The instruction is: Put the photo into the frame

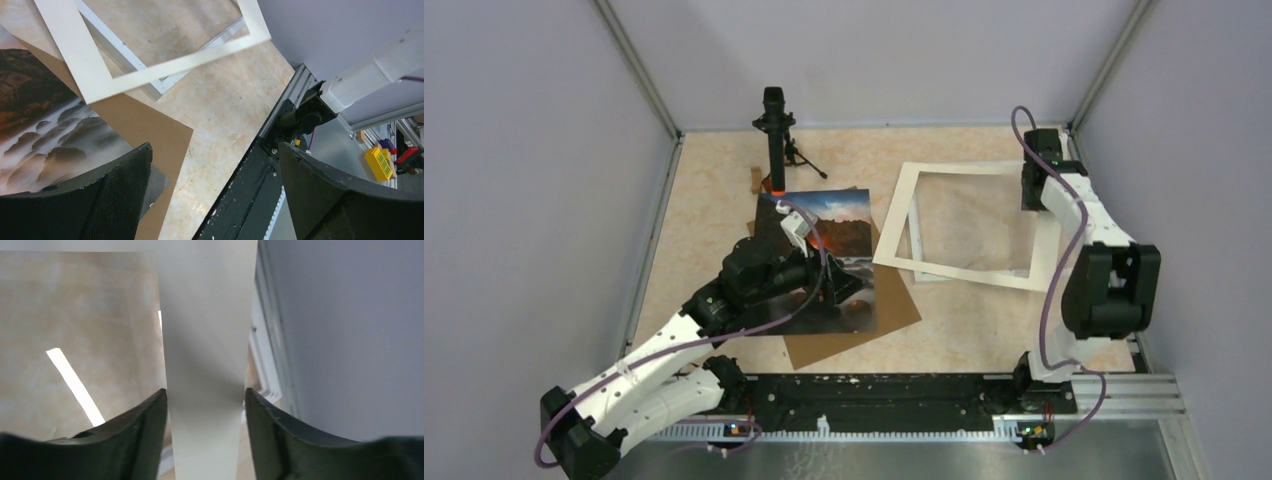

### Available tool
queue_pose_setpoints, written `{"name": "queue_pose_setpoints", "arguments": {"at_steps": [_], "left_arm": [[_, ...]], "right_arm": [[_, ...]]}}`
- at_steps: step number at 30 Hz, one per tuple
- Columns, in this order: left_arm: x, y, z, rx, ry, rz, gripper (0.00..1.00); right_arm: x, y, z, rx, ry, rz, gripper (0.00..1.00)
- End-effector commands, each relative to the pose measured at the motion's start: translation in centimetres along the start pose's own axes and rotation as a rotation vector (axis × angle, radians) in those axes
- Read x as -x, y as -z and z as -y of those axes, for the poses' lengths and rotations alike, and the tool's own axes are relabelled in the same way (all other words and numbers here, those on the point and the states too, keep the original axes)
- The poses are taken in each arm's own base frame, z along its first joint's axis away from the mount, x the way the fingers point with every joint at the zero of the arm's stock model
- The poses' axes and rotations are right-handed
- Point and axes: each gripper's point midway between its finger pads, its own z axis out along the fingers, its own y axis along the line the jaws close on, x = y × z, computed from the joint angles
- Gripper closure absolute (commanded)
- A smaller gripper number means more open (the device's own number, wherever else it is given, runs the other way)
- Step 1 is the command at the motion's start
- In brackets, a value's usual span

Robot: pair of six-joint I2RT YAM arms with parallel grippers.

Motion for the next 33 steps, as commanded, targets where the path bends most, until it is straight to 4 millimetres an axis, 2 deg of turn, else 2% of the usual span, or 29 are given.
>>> {"name": "queue_pose_setpoints", "arguments": {"at_steps": [1,3,4,6,8,12,16,17,18,22,25,26,28,30,33], "left_arm": [[1.5,-0.5,1.2,-0.026,-0.035,0.019,0.02],[1.7,-0.6,1.2,-0.022,-0.038,0.015,0.02],[1.9,-0.7,1.3,-0.019,-0.041,0.012,0.02],[2.3,-0.9,1.2,-0.007,-0.051,0.008,0.02],[2.9,-1.1,1.2,0.000,-0.067,0.016,0.02],[4.2,-1.7,1.2,0.017,-0.107,0.030,0.02],[4.6,-2.5,0.4,0.054,-0.151,0.022,0.02],[4.5,-2.8,-0.1,0.074,-0.150,0.018,0.02],[4.3,-3.0,-0.4,0.087,-0.145,0.010,0.02],[2.9,-4.4,-1.3,0.097,-0.099,-0.055,0.02],[1.6,-5.7,-1.5,0.073,-0.038,-0.118,0.02],[1.6,-6.1,-1.3,0.057,-0.020,-0.128,0.02],[1.6,-6.8,-0.7,0.021,0.005,-0.149,0.02],[2.3,-7.5,0.3,-0.016,0.018,-0.170,0.02],[2.7,-8.7,1.1,-0.066,0.012,-0.206,0.02]], "right_arm": [[6.7,-3.8,0.9,-0.133,0.228,0.051,0.36],[9.3,-4.6,3.2,-0.340,0.236,0.061,0.16],[10.2,-4.2,3.7,-0.412,0.218,0.056,0.07],[9.9,-3.1,2.1,-0.394,0.224,0.014,0.01],[8.0,-1.9,0.5,-0.307,0.178,-0.021,0.01],[4.2,1.4,-2.5,-0.034,-0.105,-0.060,0.01],[-0.5,5.2,-9.3,0.414,-0.313,-0.102,0.04],[-1.0,6.1,-9.7,0.460,-0.384,-0.091,0.04],[-1.9,6.5,-9.7,0.473,-0.447,-0.090,0.04],[-4.6,6.5,-7.6,0.425,-0.721,-0.060,0.05],[-6.6,4.4,-4.6,0.368,-0.873,-0.032,0.11],[-6.9,3.4,-3.0,0.350,-0.925,-0.017,0.13],[-7.8,2.2,-1.9,0.390,-0.955,-0.022,0.14],[-8.2,1.7,-1.7,0.484,-0.959,-0.006,0.13],[-9.8,0.9,-1.5,0.509,-0.978,-0.011,0.09]]}}
